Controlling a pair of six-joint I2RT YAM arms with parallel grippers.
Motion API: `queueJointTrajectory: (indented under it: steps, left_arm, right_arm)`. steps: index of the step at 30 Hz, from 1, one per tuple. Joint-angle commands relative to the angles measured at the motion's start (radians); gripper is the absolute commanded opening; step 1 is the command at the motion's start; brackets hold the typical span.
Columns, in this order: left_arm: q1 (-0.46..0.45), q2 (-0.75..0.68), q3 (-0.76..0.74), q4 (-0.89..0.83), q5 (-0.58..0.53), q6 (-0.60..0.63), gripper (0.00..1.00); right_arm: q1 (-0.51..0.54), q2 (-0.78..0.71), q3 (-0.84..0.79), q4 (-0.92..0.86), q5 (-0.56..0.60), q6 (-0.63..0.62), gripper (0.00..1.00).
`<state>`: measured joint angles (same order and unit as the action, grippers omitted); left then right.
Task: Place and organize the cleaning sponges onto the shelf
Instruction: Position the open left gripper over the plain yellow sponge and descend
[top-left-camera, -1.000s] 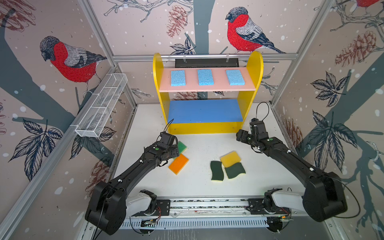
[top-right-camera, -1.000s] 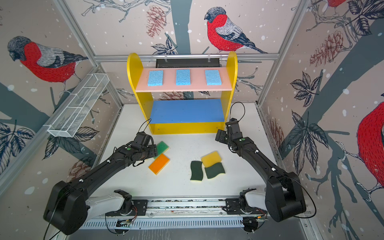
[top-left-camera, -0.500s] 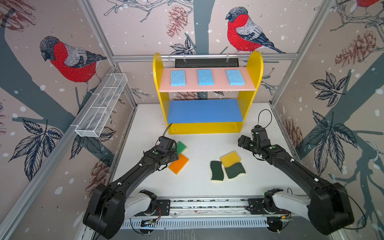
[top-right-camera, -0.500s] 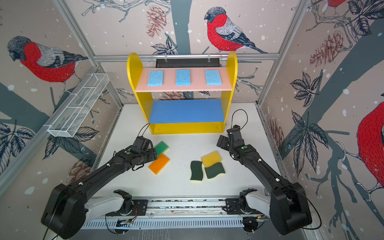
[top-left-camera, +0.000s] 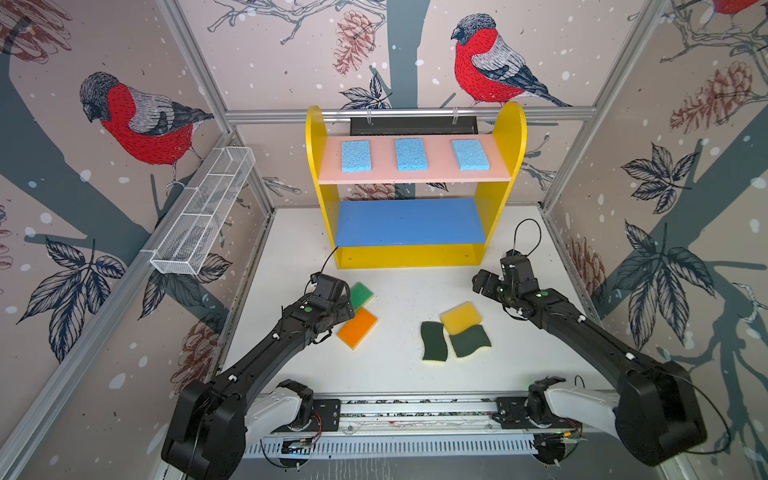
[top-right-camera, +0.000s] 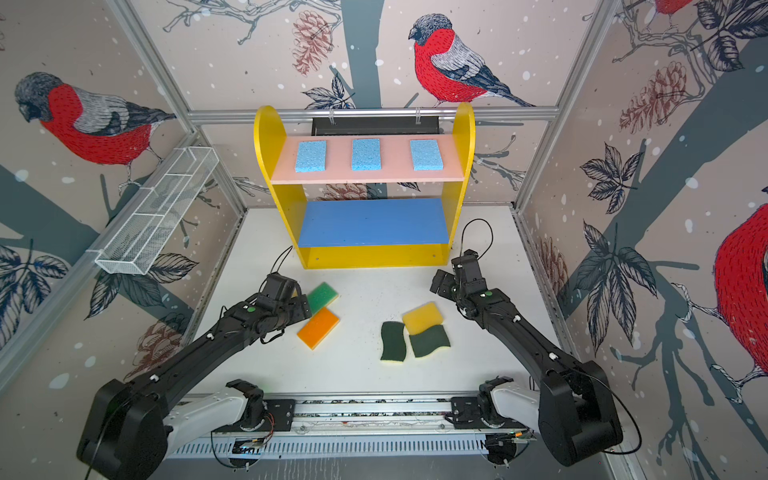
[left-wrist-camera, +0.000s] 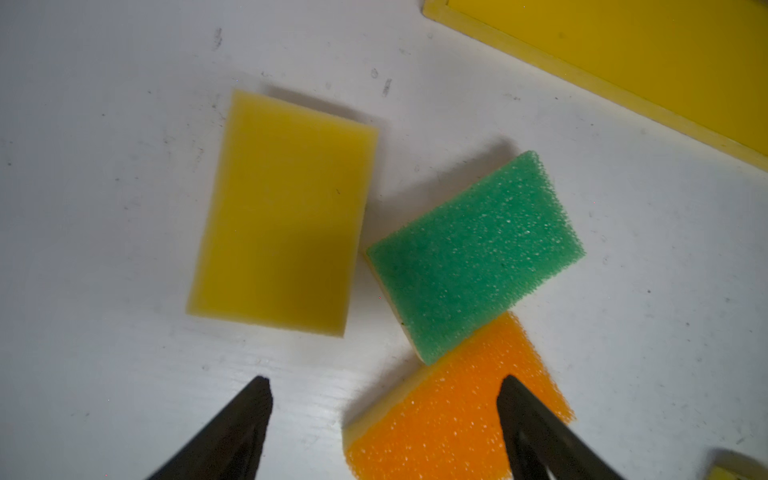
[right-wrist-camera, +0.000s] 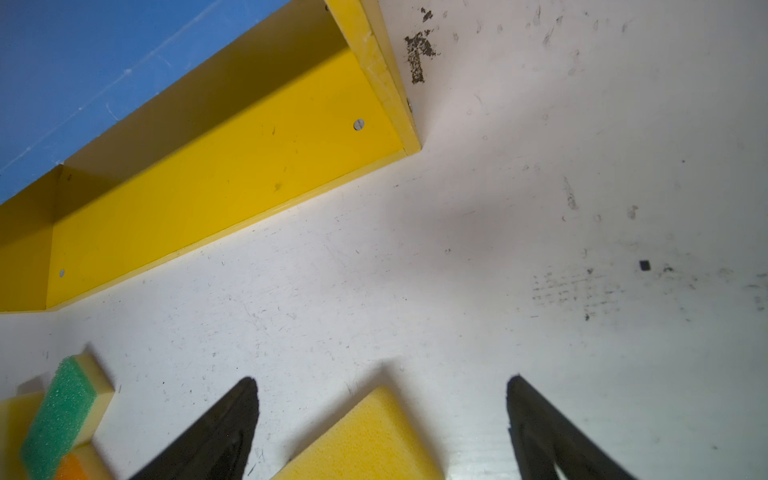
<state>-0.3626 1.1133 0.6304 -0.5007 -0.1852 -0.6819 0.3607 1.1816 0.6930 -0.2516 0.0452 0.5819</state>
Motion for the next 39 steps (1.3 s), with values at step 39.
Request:
queueJointTrajectory:
  steps: [39]
  left_arm:
    - [0.171, 0.253, 0.045, 0.102, 0.184, 0.135, 0.88]
  right_arm:
    - [-0.006, 0.124, 0.062, 0.049, -0.057, -0.009, 0.96]
